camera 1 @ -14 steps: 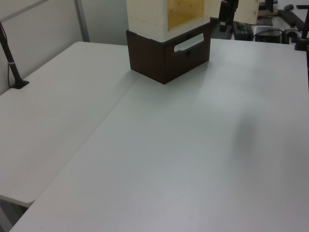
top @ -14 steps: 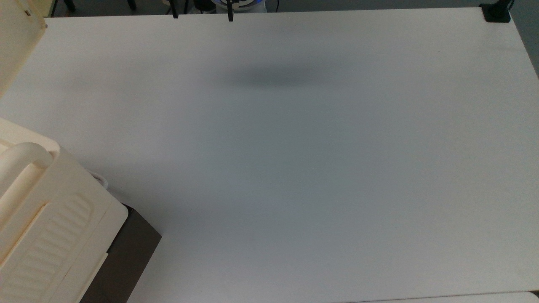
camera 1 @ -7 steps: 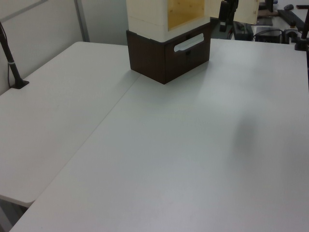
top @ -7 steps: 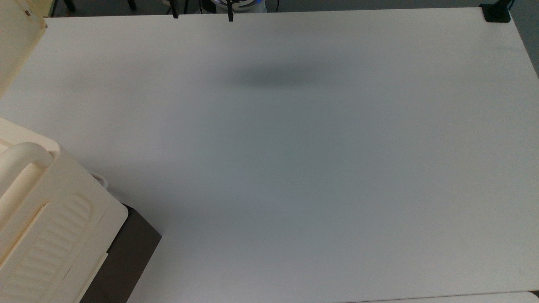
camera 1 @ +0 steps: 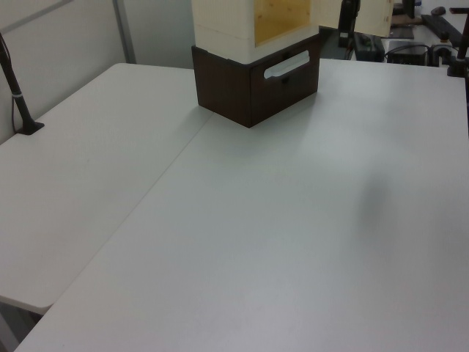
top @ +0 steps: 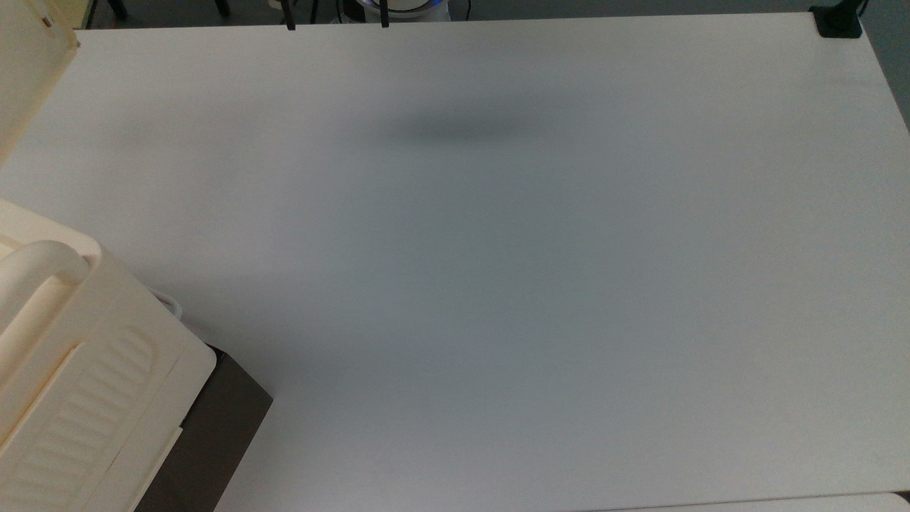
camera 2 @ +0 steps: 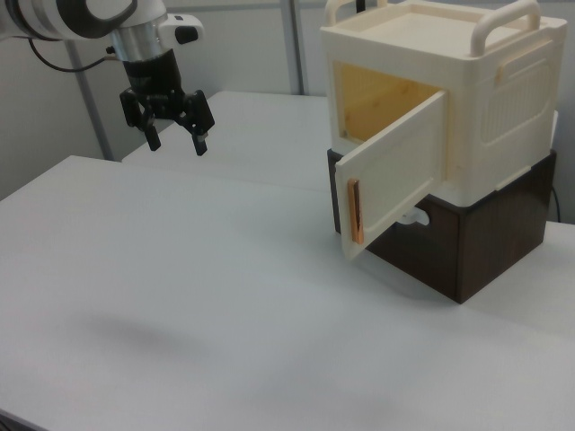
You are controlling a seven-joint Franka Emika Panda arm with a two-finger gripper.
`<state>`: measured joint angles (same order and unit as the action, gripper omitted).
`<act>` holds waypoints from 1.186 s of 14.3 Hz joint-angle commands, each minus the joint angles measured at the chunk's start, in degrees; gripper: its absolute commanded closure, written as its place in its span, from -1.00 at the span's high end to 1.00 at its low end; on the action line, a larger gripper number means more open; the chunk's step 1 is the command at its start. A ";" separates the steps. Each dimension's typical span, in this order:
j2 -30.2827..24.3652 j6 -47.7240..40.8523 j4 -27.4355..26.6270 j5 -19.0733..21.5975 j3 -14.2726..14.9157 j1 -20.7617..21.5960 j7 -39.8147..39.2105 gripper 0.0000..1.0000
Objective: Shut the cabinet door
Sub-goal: 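Move the gripper toward the open cream cabinet door's outer face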
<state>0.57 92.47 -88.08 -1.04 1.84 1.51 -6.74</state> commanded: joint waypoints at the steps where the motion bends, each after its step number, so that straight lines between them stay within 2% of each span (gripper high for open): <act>1: -2.93 -3.87 -1.05 -0.98 0.54 -0.90 -4.77 1.00; 3: -3.73 -6.24 -1.05 -0.98 0.62 -2.29 -7.66 1.00; 4: -4.43 -6.51 -1.05 -0.98 0.62 -3.78 -8.02 0.90; 5: -4.87 -6.52 -0.96 -0.98 0.71 -4.76 -7.59 0.60; 7: -5.66 -5.99 -0.96 -1.06 0.80 -6.68 -7.24 0.27; 8: -5.75 -5.73 -0.61 -0.98 1.93 -7.74 -7.23 -0.04; 9: -6.10 -4.60 -0.61 -0.63 4.38 -7.84 -7.15 -0.39; 10: -6.54 -2.76 -0.61 -0.02 6.66 -8.02 -7.06 -0.62; 11: -6.54 -0.56 -0.61 2.17 8.86 -8.45 -6.62 -1.00; 12: -6.63 2.07 -0.61 5.49 11.49 -8.98 -5.57 -1.00; 13: -6.54 4.88 -0.61 6.83 13.43 -8.98 -4.96 -1.00; 17: -6.54 11.22 -0.61 7.20 18.97 -9.86 -4.86 -1.00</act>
<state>-5.02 100.25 -87.73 5.07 17.98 -8.24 -12.82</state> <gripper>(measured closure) 0.996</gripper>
